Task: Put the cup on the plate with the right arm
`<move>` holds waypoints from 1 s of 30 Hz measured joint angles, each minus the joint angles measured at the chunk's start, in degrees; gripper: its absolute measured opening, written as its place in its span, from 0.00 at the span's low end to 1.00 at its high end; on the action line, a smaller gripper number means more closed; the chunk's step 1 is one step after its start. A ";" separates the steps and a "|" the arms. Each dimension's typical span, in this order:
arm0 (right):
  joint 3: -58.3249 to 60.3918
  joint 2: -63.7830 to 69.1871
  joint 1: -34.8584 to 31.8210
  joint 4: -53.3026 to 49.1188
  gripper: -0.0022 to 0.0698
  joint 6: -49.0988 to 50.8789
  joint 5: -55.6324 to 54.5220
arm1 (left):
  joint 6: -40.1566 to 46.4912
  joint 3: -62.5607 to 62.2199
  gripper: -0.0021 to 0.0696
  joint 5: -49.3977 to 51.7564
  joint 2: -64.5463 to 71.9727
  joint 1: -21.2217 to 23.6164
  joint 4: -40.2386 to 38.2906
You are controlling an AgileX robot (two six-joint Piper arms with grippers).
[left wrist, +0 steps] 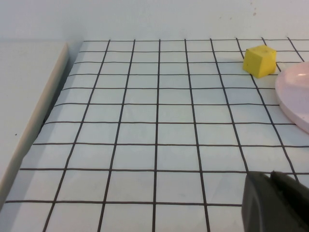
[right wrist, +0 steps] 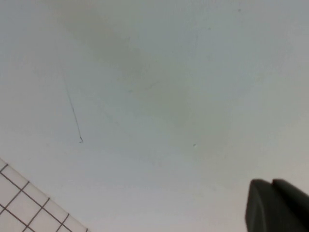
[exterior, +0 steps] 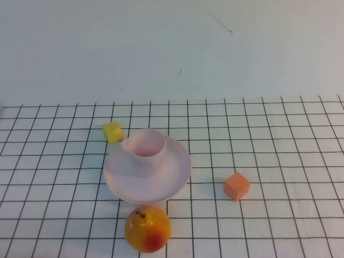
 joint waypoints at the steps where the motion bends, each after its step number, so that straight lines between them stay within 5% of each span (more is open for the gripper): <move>1: 0.00 0.00 0.00 0.13 0.03 0.00 0.00 | 0.00 0.00 0.02 0.00 0.00 0.00 0.00; 14: 0.35 -6.80 -0.09 11.36 0.03 0.00 0.00 | 0.00 0.00 0.02 0.00 0.00 0.00 0.00; 30: 0.25 -20.58 -0.09 12.74 0.03 0.00 0.00 | 0.00 0.00 0.02 0.00 0.00 0.00 0.00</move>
